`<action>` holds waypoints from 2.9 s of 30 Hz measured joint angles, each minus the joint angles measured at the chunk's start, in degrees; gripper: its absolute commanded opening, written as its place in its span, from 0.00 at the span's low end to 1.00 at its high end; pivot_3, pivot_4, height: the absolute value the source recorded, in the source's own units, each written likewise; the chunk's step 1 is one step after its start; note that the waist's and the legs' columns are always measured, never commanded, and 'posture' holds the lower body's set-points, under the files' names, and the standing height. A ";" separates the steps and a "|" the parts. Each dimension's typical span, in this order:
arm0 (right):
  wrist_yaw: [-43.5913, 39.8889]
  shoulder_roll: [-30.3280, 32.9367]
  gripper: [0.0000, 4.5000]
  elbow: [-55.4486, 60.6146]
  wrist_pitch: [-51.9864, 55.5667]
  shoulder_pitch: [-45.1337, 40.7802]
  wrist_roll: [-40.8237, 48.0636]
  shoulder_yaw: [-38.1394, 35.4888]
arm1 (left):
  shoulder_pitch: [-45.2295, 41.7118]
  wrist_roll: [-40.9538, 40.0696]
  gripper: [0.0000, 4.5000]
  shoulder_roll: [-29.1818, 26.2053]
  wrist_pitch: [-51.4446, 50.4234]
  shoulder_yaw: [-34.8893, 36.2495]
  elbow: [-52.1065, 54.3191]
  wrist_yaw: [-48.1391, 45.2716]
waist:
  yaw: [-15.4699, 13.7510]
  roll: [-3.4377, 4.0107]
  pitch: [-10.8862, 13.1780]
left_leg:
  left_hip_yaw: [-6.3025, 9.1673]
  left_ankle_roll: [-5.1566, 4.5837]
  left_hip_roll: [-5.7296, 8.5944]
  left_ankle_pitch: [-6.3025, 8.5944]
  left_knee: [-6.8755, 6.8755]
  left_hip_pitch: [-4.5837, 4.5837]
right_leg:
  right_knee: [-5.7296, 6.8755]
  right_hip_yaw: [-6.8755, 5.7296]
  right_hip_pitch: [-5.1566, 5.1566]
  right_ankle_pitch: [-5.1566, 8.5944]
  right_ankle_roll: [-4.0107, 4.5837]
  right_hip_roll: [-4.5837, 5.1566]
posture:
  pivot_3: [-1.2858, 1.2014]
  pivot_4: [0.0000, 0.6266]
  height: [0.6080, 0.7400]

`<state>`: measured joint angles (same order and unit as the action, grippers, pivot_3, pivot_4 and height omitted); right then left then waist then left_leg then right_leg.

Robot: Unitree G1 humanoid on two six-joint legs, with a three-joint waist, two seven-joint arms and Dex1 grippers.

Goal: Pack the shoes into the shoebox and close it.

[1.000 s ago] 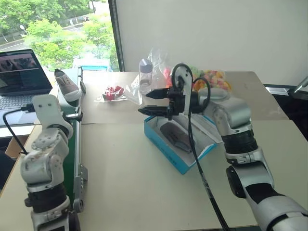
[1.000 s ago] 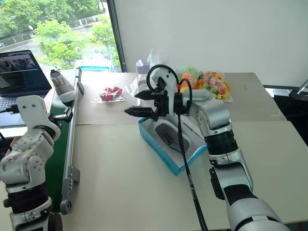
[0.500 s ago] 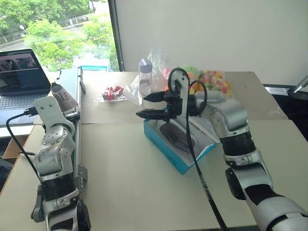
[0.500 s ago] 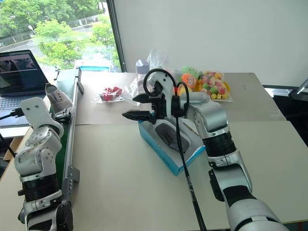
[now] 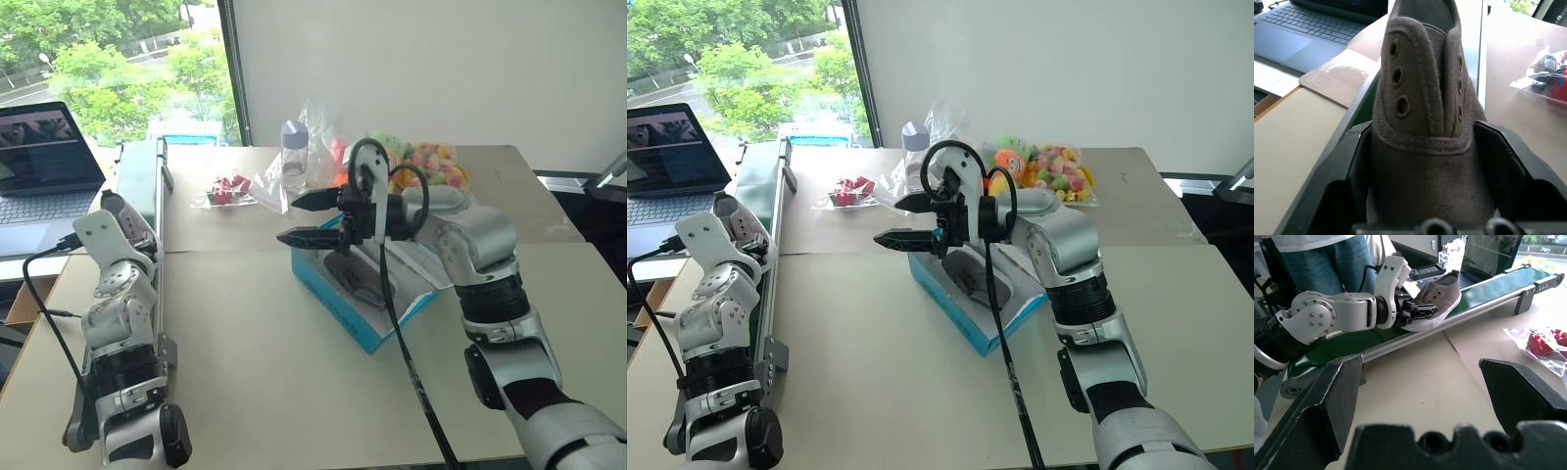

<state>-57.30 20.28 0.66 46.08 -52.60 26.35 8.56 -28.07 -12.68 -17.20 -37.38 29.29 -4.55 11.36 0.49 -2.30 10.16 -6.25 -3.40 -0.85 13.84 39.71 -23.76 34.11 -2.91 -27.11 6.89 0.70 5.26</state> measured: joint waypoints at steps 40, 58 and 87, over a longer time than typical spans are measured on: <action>32.97 -12.48 1.00 -21.40 6.94 -12.48 17.60 -29.56 | -16.31 -12.38 0.00 15.70 -1.26 -19.68 14.95 -12.45 | 0.34 -0.02 0.02 | 0.00 -0.80 0.00 -0.21 0.03 -0.56 | -0.12 -0.03 -0.24 -0.05 -0.14 -0.17 | 0.52 0.24 1.00; 34.66 -11.94 0.41 -23.22 6.86 -12.48 17.67 -29.88 | -16.70 -15.60 0.00 15.86 -4.95 -17.93 16.20 -10.27 | 0.38 -0.02 0.02 | 0.01 -0.81 0.01 -0.21 0.04 -0.54 | -0.12 0.00 -0.23 -0.05 -0.17 -0.21 | 0.52 0.24 1.00; 31.45 -12.24 0.62 -27.46 4.51 -12.26 15.52 -26.07 | -17.03 -17.03 0.00 16.77 -6.81 -19.63 17.42 -9.51 | 0.34 -0.02 0.02 | 0.01 -0.83 0.01 -0.20 0.04 -0.55 | -0.12 0.07 -0.19 -0.06 -0.20 -0.27 | 0.52 0.24 1.00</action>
<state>-25.85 8.03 -26.80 50.59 -64.85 41.87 -17.50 -45.11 -29.71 -0.43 -44.20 9.66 12.86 1.84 0.82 -2.31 10.18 -6.24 -4.23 -0.84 13.64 39.74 -24.31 34.00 -2.85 -27.30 6.83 0.50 4.99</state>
